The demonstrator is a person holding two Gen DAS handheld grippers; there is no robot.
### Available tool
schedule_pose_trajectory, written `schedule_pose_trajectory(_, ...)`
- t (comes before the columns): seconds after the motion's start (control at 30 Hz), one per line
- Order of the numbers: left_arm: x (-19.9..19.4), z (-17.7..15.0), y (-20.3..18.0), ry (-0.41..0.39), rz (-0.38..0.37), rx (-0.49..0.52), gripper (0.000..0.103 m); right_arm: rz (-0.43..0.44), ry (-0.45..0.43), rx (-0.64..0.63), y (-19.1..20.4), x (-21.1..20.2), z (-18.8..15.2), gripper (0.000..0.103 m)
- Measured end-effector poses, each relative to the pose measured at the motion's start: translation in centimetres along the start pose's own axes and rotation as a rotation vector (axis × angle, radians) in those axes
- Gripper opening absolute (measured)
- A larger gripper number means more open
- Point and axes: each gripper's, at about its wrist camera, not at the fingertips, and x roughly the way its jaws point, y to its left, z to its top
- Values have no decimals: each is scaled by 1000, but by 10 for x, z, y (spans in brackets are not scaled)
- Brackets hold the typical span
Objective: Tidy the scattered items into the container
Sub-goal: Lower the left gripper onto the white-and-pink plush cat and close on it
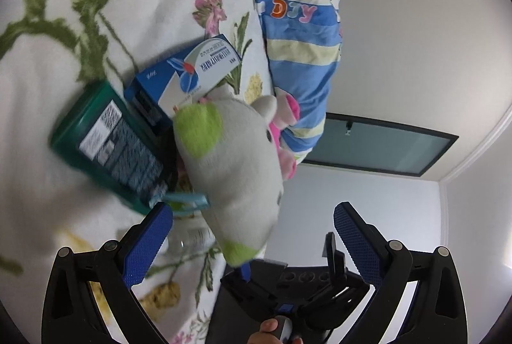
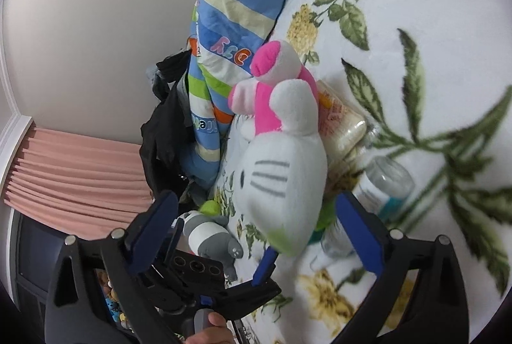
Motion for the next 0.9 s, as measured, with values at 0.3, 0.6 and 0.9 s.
schedule_pose_trajectory(0.3, 31, 23, 7, 51, -52, -36, 100, 11, 40, 59, -12, 32, 9, 92)
schedule_pose_trajectory(0.6, 60, 22, 18, 73, -89, -75, 100, -58, 28, 19, -12, 39, 12, 69)
schedule_pose_trajectory(0.9, 64, 12, 24, 39, -41, -93, 72, -51, 23, 20, -10, 34, 3, 59)
